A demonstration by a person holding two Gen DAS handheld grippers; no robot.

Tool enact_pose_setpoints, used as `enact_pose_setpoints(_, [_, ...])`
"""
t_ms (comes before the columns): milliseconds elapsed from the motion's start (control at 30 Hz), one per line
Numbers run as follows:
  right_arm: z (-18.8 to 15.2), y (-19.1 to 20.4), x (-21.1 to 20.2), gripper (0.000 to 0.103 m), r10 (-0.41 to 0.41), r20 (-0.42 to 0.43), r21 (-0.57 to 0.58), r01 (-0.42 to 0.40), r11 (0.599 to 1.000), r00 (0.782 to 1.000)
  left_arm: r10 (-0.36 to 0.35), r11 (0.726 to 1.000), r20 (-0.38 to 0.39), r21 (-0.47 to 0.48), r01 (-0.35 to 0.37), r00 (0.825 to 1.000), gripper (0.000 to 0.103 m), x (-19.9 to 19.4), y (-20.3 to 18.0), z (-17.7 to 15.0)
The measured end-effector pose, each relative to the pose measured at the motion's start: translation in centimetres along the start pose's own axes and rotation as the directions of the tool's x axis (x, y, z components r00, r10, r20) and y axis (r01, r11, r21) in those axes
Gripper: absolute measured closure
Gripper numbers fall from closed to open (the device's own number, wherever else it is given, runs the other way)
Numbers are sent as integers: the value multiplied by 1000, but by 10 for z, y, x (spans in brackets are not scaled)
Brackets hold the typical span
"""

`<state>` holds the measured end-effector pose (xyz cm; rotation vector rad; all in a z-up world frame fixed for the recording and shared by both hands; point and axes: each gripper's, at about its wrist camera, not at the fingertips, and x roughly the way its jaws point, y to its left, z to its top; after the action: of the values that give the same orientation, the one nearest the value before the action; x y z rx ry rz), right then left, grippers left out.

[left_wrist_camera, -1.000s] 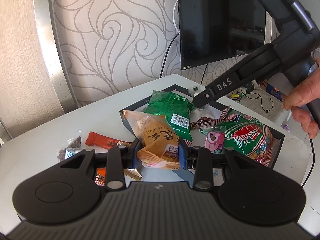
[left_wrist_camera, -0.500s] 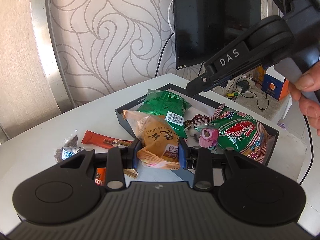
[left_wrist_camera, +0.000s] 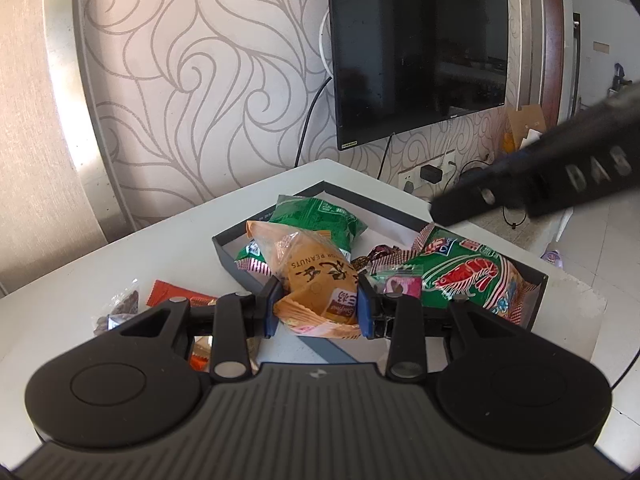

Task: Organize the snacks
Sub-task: 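Open right tool to drop white candy into box while left tool holds peanut bag, then lower tan peanut bag into black box and open left tool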

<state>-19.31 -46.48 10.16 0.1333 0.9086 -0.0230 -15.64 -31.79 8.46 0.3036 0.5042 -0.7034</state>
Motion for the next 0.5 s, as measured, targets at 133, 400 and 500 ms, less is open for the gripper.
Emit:
enact_pose_setpoints(133, [-11, 0, -10, 77, -3, -20, 9, 3, 1000, 1000, -17, 1000, 13, 15, 17, 1000, 61, 3, -6, 9])
enact_pose_setpoints(400, [-25, 9, -25, 65, -16, -33, 0, 16, 1000, 999, -35, 999, 31, 23, 34, 999, 61, 12, -11, 23])
enact_pose_setpoints(500, [-30, 10, -29, 63, -18, -33, 8, 19, 1000, 999, -41, 999, 34, 19, 40, 999, 61, 13, -11, 25])
